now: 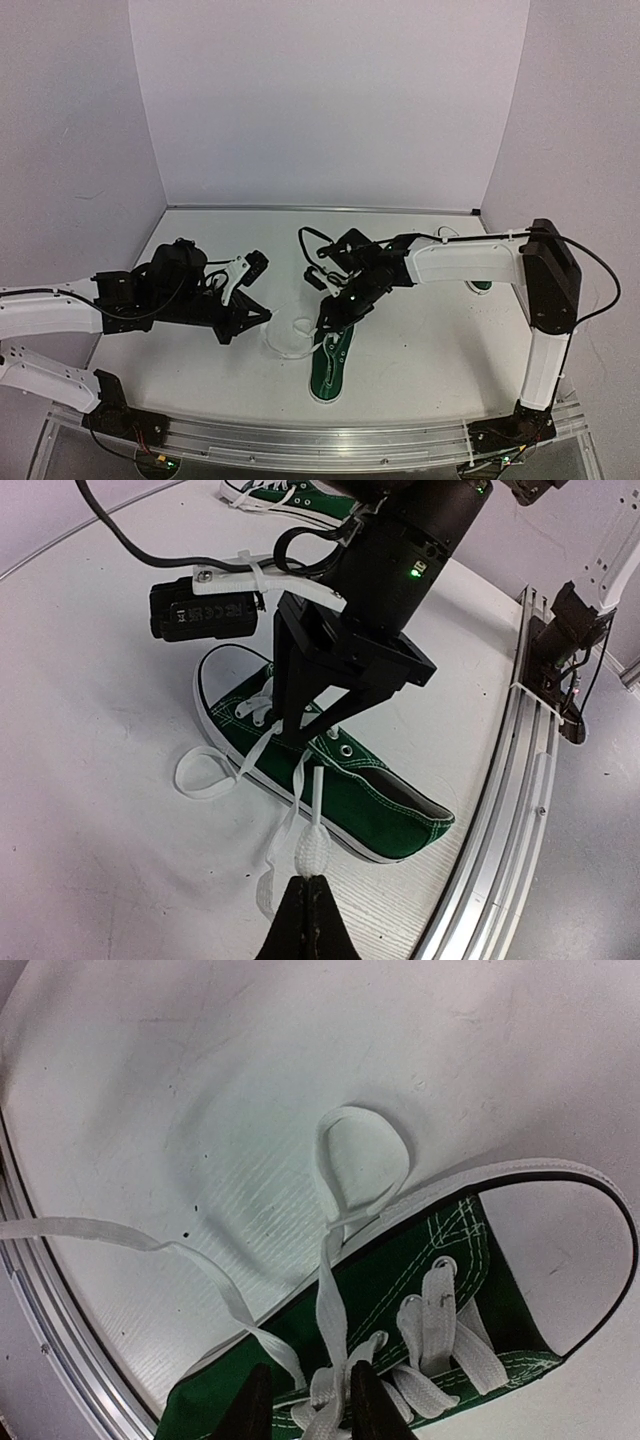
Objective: Tie the shoes
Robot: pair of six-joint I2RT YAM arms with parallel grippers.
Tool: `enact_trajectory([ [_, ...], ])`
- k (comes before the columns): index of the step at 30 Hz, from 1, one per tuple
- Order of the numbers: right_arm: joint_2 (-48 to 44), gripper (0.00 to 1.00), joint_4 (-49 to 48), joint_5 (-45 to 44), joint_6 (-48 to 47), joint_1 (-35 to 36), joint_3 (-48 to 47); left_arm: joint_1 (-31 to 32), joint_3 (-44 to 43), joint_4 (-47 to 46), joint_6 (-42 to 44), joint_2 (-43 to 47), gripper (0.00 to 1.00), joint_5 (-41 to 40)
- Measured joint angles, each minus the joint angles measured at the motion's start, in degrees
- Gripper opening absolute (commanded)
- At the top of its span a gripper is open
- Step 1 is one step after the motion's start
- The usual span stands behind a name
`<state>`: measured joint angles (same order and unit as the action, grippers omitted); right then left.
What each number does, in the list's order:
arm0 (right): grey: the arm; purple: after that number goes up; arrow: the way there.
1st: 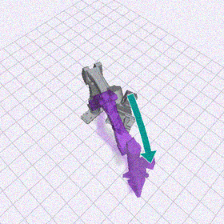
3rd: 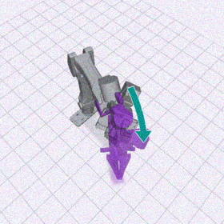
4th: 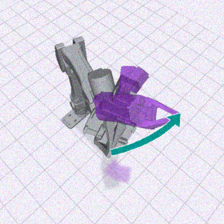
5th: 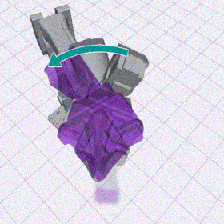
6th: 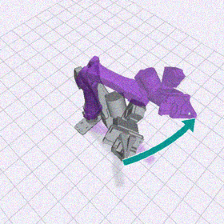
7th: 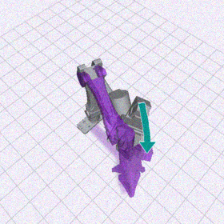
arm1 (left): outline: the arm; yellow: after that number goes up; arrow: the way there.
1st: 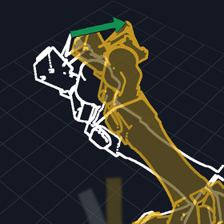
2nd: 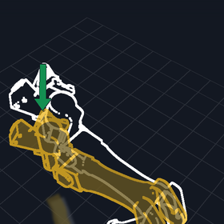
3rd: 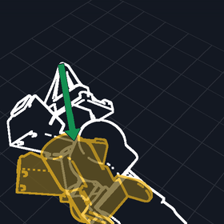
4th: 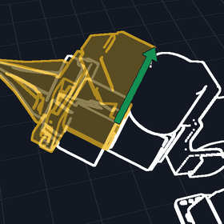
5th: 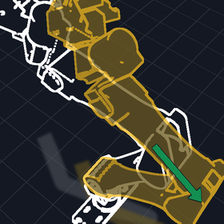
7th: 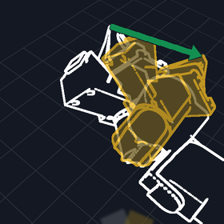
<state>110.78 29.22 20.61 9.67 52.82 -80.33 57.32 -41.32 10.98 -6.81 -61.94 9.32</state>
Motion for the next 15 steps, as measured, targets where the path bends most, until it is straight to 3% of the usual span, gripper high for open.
enact_trajectory([
  [4,0.0,0.00,0.4,-0.7,-0.4,0.2,-0.6,0.0,-0.2,0.0,0.0,-0.7,0.00,-0.5],
  [9,0.0,0.00,0.5,-0.9,-1.0,0.2,-0.6,-0.7,-0.5,0.0,0.7,-2.3,0.00,-1.5],
  [15,-3.2,0.00,-0.2,-1.1,-0.8,0.2,1.3,-6.0,-1.5,-1.1,1.4,-6.9,0.00,0.4],
])
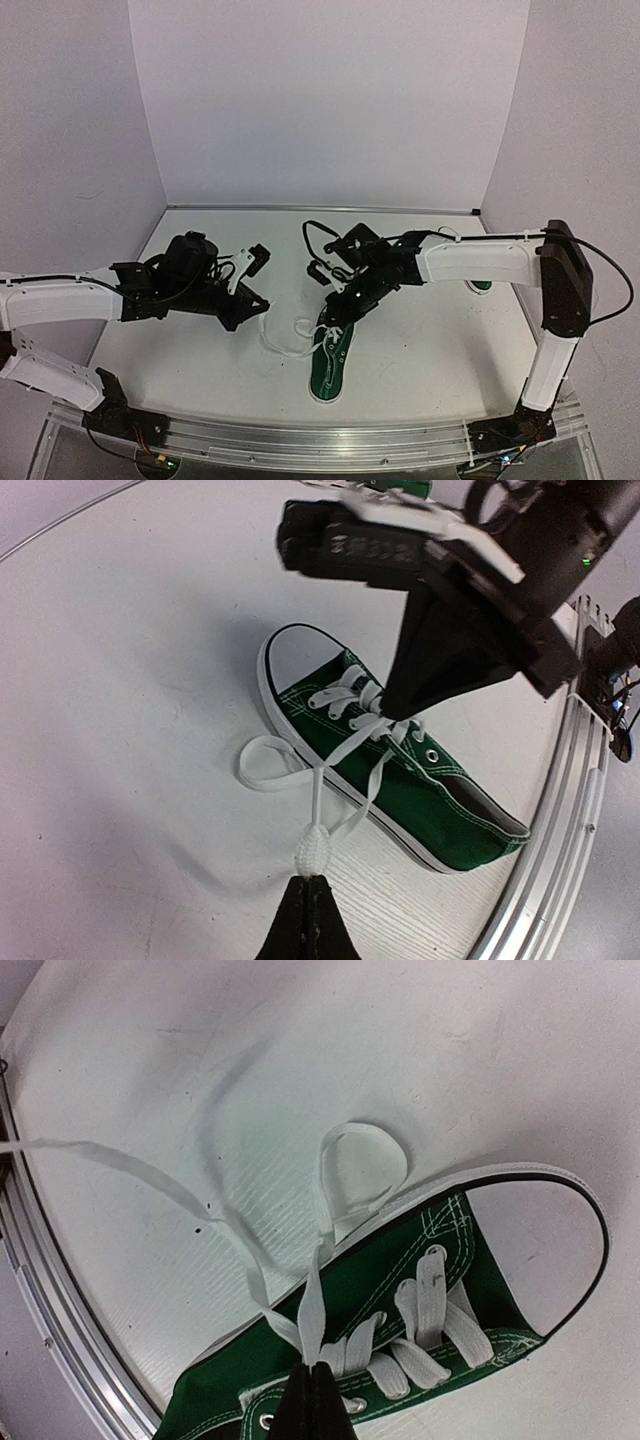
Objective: Tie the shoes
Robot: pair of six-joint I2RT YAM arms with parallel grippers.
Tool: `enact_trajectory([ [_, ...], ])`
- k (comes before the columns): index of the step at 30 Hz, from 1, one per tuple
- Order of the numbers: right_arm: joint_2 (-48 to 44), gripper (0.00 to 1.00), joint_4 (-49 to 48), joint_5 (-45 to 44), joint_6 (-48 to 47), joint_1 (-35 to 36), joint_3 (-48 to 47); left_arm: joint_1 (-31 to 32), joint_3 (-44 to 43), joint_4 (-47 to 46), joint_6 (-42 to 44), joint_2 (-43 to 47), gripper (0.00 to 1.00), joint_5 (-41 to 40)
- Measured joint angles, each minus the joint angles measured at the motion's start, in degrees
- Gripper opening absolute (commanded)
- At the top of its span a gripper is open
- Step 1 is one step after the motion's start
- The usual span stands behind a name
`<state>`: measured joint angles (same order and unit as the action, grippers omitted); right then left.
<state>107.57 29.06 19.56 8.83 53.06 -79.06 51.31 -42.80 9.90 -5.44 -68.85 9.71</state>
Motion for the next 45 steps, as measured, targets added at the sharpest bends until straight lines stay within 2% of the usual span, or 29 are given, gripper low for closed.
enact_trajectory([
  [7,-5.6,0.00,-3.5,0.1,0.5,0.0,4.3,-1.2,-2.9,-3.6,6.5,-8.6,0.00,3.8],
  [18,-6.7,0.00,-7.9,0.9,1.8,0.0,8.6,-1.2,-10.1,-9.2,20.8,-22.3,0.00,7.3],
  [32,-10.0,0.00,-11.9,1.0,3.3,0.0,11.8,-0.8,-9.5,-13.0,32.9,-24.5,0.00,8.6],
  [45,-11.4,0.00,-13.2,1.1,3.9,0.0,13.6,3.4,-8.4,-15.5,38.6,-30.2,0.00,4.1],
])
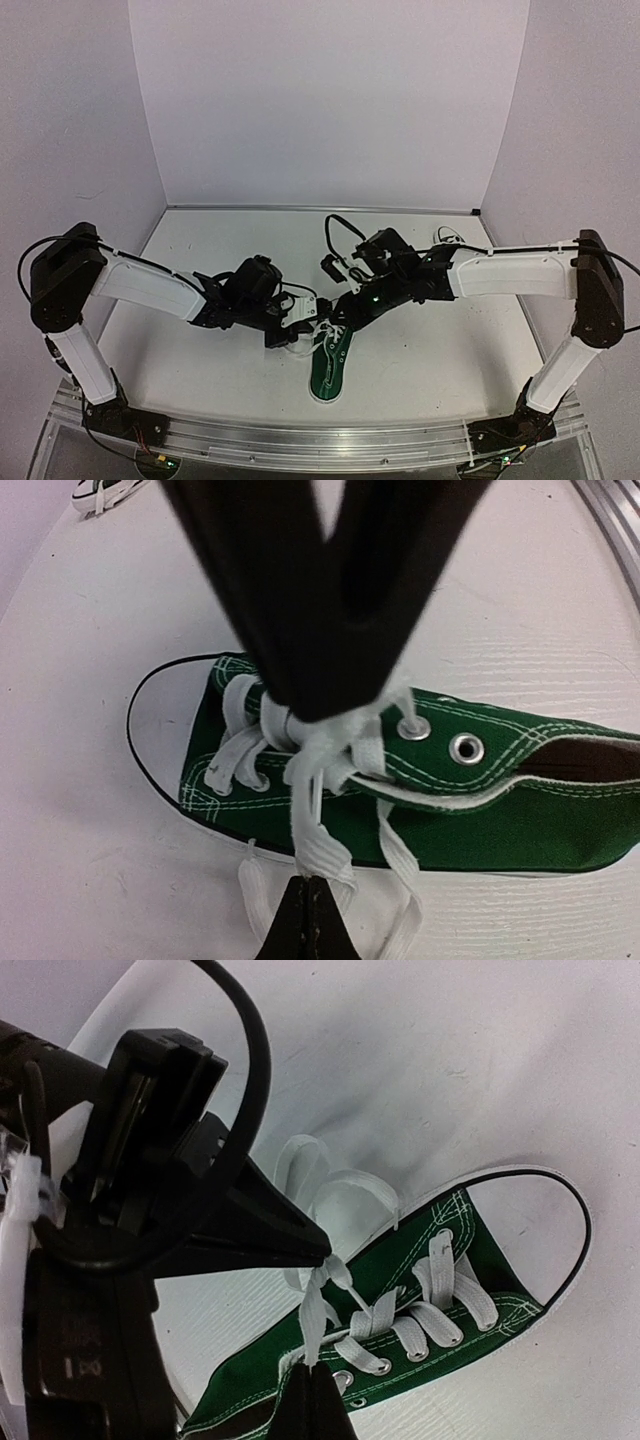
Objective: Tie the shoes
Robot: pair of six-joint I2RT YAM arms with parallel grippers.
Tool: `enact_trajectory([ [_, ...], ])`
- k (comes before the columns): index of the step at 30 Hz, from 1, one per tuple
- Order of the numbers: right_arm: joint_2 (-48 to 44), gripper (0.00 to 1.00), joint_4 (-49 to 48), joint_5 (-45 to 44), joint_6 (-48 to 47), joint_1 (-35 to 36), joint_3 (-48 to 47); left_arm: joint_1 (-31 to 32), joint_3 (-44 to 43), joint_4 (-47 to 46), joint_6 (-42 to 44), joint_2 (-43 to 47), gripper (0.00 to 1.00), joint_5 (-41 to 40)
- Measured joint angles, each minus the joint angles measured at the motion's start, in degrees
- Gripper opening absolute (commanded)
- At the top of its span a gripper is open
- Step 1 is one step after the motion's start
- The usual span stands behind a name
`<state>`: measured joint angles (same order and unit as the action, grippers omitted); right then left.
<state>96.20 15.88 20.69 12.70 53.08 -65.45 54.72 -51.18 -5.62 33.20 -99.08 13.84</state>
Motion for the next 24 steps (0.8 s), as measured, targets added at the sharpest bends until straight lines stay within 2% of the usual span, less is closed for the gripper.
enact_trajectory([
  [9,0.0,0.00,-0.1,-0.1,0.0,0.0,0.0,2.5,2.0,1.4,1.0,5.5,0.00,2.7],
  [15,0.0,0.00,-0.4,0.0,0.0,0.0,0.2,3.8,2.0,1.6,0.8,6.0,0.00,4.3],
  [16,0.0,0.03,-0.5,0.0,0.0,0.0,0.4,3.9,2.0,1.6,0.7,6.0,0.00,4.4],
  [20,-0.3,0.27,-0.5,-0.1,0.5,0.0,1.0,4.0,2.0,0.5,-0.9,6.0,0.00,4.7],
  [24,-2.4,0.32,-0.8,-0.3,2.0,-0.1,2.8,4.0,2.0,-1.6,-2.6,6.0,0.00,4.8],
])
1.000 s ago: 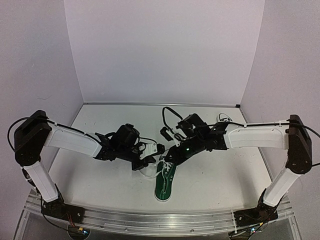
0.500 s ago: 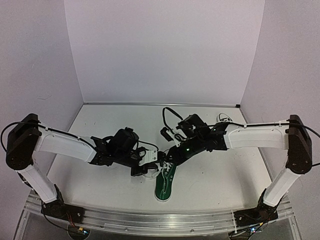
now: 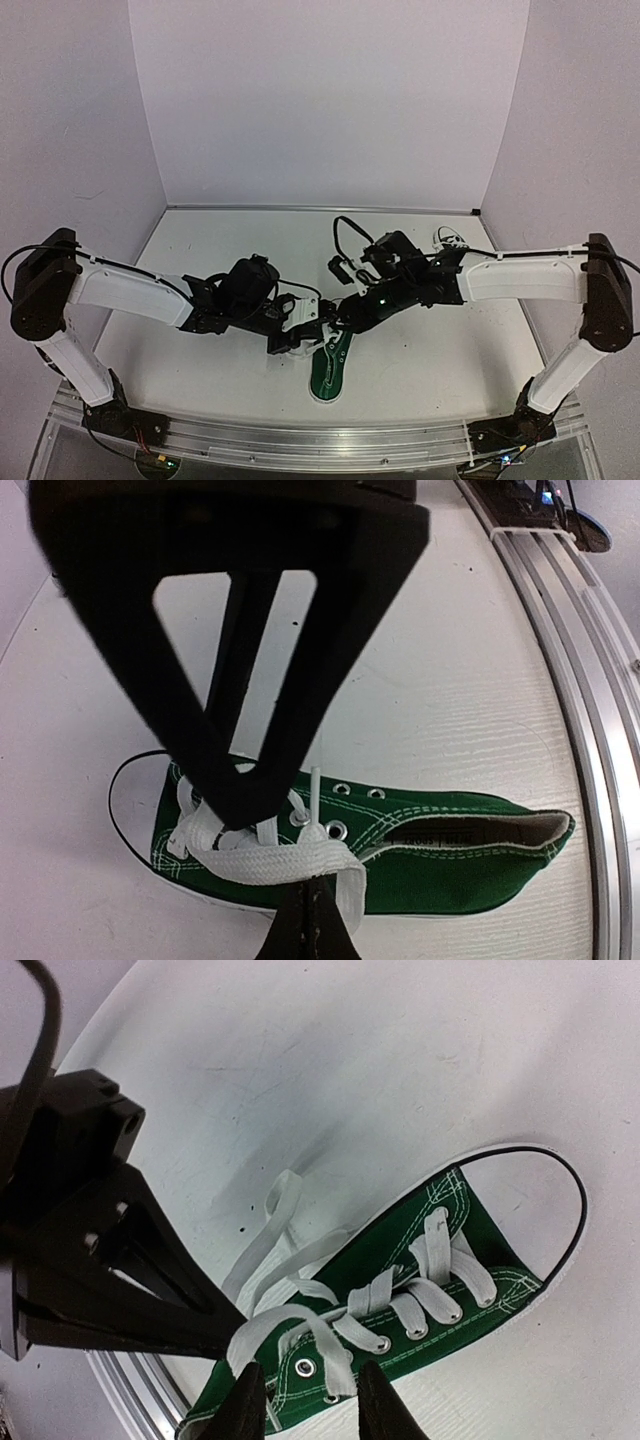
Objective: Tie the shoes
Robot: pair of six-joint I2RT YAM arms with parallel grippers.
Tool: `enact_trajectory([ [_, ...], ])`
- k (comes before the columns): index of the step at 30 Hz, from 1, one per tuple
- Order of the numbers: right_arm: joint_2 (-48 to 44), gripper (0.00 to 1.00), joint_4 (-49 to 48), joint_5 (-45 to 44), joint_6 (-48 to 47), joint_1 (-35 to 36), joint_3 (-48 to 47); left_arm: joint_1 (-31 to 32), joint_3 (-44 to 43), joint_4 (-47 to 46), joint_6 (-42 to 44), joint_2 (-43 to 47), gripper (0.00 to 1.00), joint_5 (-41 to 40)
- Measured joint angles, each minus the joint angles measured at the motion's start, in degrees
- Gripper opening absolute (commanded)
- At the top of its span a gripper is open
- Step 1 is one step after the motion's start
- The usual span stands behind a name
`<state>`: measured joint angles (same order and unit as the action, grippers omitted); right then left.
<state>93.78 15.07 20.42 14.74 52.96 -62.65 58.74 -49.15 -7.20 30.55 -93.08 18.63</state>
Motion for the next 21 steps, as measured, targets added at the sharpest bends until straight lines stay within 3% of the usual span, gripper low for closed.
enact_trajectory([
  [9,-9.6,0.27,-1.3,2.4,2.5,-1.2,5.7,0.0,0.0,-2.3,-1.4,-0.7,0.00,0.3],
  [13,-9.0,0.22,-1.7,4.7,2.4,-1.3,7.7,0.0,0.0,-2.4,-1.6,-0.8,0.00,0.4],
  [21,-3.9,0.26,-2.2,7.4,0.6,-1.3,7.9,0.0,0.0,-2.4,-1.6,-0.8,0.00,0.9],
])
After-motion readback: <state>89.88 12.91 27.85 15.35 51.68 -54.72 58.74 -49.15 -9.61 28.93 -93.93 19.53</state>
